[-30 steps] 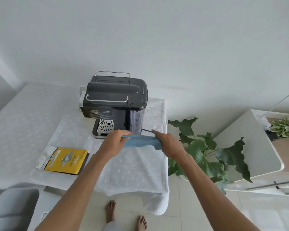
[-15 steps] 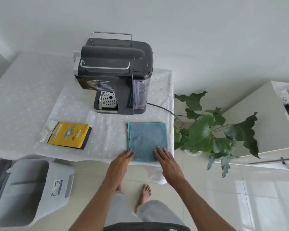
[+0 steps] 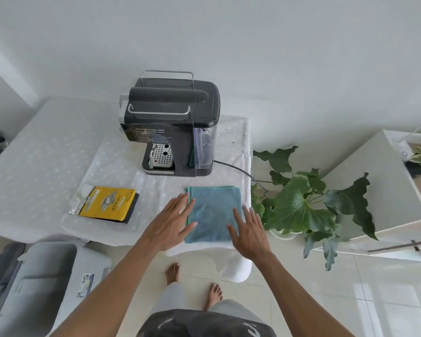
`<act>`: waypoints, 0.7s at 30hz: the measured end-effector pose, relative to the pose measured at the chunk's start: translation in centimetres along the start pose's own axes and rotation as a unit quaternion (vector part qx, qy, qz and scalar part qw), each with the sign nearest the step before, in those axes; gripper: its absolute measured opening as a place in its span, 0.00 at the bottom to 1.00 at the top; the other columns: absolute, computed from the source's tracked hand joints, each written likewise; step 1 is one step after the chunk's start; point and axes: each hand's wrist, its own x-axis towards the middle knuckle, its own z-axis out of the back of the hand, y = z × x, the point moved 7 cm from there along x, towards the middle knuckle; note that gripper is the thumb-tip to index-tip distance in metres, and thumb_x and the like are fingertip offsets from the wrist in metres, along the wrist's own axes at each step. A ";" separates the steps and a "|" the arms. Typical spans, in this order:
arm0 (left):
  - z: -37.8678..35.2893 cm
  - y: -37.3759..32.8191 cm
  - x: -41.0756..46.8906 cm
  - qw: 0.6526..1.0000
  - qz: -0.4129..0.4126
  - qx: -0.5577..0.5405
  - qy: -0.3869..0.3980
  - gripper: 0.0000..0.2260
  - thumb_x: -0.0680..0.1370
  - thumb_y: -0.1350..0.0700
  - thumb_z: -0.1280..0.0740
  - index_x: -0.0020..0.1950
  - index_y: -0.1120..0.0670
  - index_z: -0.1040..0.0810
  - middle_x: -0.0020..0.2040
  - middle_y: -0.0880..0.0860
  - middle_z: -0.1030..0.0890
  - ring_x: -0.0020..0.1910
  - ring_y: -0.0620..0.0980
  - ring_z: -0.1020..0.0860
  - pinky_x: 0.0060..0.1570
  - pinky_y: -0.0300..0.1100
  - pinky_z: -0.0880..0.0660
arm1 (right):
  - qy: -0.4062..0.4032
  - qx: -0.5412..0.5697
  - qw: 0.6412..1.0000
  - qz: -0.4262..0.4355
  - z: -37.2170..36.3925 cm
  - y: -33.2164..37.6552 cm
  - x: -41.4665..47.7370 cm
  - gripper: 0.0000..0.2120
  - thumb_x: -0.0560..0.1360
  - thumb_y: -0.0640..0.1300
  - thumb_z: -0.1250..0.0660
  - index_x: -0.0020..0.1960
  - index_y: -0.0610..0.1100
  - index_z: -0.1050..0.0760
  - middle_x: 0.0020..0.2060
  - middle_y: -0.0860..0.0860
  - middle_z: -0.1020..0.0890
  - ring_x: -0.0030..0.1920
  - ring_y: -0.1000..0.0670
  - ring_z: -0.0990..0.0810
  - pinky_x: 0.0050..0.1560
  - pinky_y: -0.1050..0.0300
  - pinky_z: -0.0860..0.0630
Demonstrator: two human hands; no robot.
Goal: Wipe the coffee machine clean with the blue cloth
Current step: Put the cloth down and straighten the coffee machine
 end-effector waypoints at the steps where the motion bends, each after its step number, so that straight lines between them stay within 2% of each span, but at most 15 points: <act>1: 2.1 0.2 0.6 0.999 -0.019 0.020 -0.023 0.31 0.83 0.40 0.53 0.80 0.58 0.46 0.81 0.59 0.48 0.80 0.54 0.49 0.77 0.51 0.47 | -0.016 -0.004 1.000 -0.010 1.4 -0.2 0.5 0.45 0.75 0.71 0.71 0.84 0.49 0.52 0.83 0.42 0.50 0.83 0.39 0.55 0.80 0.46 0.60; 4: 7.7 0.1 2.7 0.993 -0.069 0.081 -0.056 0.31 0.83 0.40 0.51 0.80 0.57 0.45 0.81 0.59 0.49 0.80 0.55 0.52 0.77 0.54 0.48 | -0.058 -0.015 0.998 -0.030 6.3 -0.2 2.6 0.42 0.76 0.70 0.66 0.84 0.49 0.52 0.83 0.40 0.48 0.83 0.38 0.53 0.82 0.42 0.58; 6: 10.9 0.0 4.2 0.987 -0.088 0.113 -0.074 0.31 0.83 0.40 0.50 0.80 0.57 0.46 0.81 0.59 0.49 0.80 0.56 0.54 0.77 0.54 0.50 | -0.082 -0.021 0.996 -0.029 9.5 0.5 3.9 0.37 0.81 0.68 0.59 0.84 0.50 0.52 0.83 0.42 0.48 0.83 0.38 0.54 0.82 0.41 0.58; 8: 14.0 0.5 5.8 0.982 -0.087 0.131 -0.104 0.31 0.83 0.39 0.49 0.80 0.57 0.46 0.80 0.60 0.49 0.80 0.56 0.54 0.77 0.54 0.52 | -0.105 -0.027 0.994 -0.026 12.3 1.6 5.2 0.34 0.83 0.66 0.56 0.84 0.52 0.53 0.83 0.43 0.48 0.83 0.37 0.55 0.82 0.40 0.59; 13: 19.5 4.2 9.8 0.980 -0.052 0.134 -0.139 0.32 0.82 0.37 0.52 0.80 0.56 0.45 0.81 0.59 0.49 0.80 0.56 0.53 0.77 0.55 0.51 | -0.154 -0.013 0.988 -0.028 17.6 5.8 7.8 0.34 0.83 0.66 0.56 0.84 0.52 0.54 0.83 0.43 0.50 0.83 0.38 0.57 0.81 0.40 0.58; 18: 21.8 9.7 13.9 0.988 -0.051 0.072 -0.129 0.34 0.81 0.35 0.53 0.81 0.54 0.49 0.81 0.56 0.52 0.80 0.52 0.55 0.78 0.53 0.52 | -0.239 0.069 0.967 -0.056 21.1 11.5 9.7 0.42 0.76 0.72 0.62 0.84 0.51 0.50 0.83 0.44 0.48 0.83 0.40 0.59 0.82 0.40 0.58; 20: 23.1 11.9 15.7 0.991 -0.048 0.001 -0.123 0.33 0.81 0.36 0.51 0.81 0.52 0.49 0.81 0.53 0.51 0.80 0.50 0.53 0.78 0.49 0.54 | -0.275 0.110 0.950 -0.095 21.7 13.6 10.1 0.41 0.77 0.72 0.59 0.83 0.51 0.48 0.82 0.44 0.45 0.83 0.39 0.58 0.81 0.40 0.57; 21: 23.8 13.1 16.7 0.992 -0.047 -0.022 -0.118 0.32 0.81 0.36 0.50 0.81 0.51 0.49 0.81 0.52 0.49 0.80 0.50 0.51 0.77 0.46 0.54 | -0.296 0.124 0.940 -0.116 22.0 14.9 10.1 0.39 0.79 0.71 0.56 0.83 0.50 0.47 0.81 0.43 0.42 0.82 0.38 0.54 0.81 0.40 0.54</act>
